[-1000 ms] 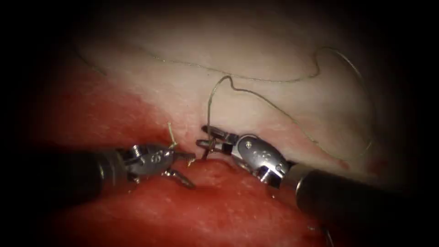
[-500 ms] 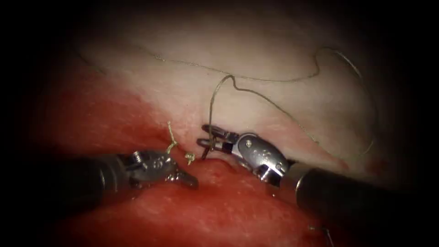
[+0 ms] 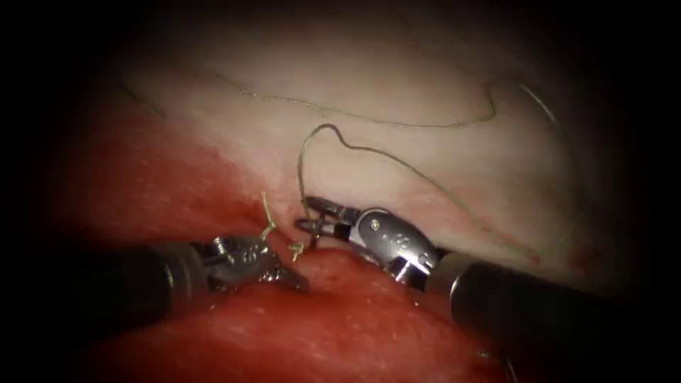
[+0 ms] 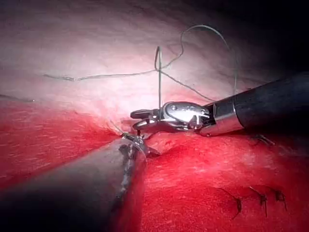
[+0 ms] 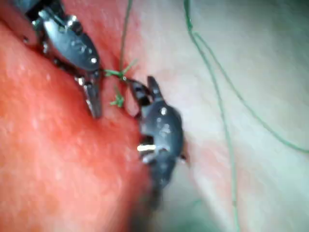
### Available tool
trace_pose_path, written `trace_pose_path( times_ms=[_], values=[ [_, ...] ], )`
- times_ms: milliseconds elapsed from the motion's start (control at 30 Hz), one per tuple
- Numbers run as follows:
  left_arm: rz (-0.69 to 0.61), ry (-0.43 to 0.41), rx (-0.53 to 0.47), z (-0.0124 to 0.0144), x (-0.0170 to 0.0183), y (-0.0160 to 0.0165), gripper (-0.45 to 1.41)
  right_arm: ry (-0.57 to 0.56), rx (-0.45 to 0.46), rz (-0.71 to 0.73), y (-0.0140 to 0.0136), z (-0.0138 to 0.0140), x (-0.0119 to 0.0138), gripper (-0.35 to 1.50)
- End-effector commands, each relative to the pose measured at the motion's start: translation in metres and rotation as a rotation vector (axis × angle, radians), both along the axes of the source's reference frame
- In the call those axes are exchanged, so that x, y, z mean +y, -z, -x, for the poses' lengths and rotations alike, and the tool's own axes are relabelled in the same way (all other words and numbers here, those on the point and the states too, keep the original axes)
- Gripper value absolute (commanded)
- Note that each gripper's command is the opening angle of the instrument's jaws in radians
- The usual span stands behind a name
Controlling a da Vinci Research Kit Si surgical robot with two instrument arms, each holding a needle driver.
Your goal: Wound Closure
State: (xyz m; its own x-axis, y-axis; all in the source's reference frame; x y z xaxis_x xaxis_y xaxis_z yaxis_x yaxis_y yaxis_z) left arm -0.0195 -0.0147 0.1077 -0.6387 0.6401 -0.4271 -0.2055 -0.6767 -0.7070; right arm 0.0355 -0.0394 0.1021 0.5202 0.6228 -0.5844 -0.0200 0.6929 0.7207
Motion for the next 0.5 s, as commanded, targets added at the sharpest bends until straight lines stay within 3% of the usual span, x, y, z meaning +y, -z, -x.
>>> trace_pose_path(
  times_ms=[33,233,333,367,500],
  values=[
    [-0.001,-0.001,-0.001,0.0005,-0.0001,-0.0006,-0.45,0.019,-0.001,0.000,-0.0009,-0.0008,-0.0010,-0.35],
    [-0.003,-0.003,-0.001,0.0005,0.0001,-0.0005,-0.45,0.062,-0.014,-0.032,-0.0004,-0.0005,-0.0017,-0.35],
    [-0.004,-0.004,-0.002,0.0005,0.0002,-0.0005,-0.40,0.018,-0.031,-0.018,0.0001,-0.0007,-0.0005,-0.35],
    [-0.006,-0.004,-0.003,0.0005,0.0001,-0.0004,-0.37,-0.046,-0.004,0.094,0.0011,-0.0009,0.0015,-0.35],
    [-0.006,-0.003,-0.002,0.0008,0.0000,-0.0003,-0.25,-0.097,0.007,0.376,0.0032,-0.0007,0.0051,-0.35]
  ],
)
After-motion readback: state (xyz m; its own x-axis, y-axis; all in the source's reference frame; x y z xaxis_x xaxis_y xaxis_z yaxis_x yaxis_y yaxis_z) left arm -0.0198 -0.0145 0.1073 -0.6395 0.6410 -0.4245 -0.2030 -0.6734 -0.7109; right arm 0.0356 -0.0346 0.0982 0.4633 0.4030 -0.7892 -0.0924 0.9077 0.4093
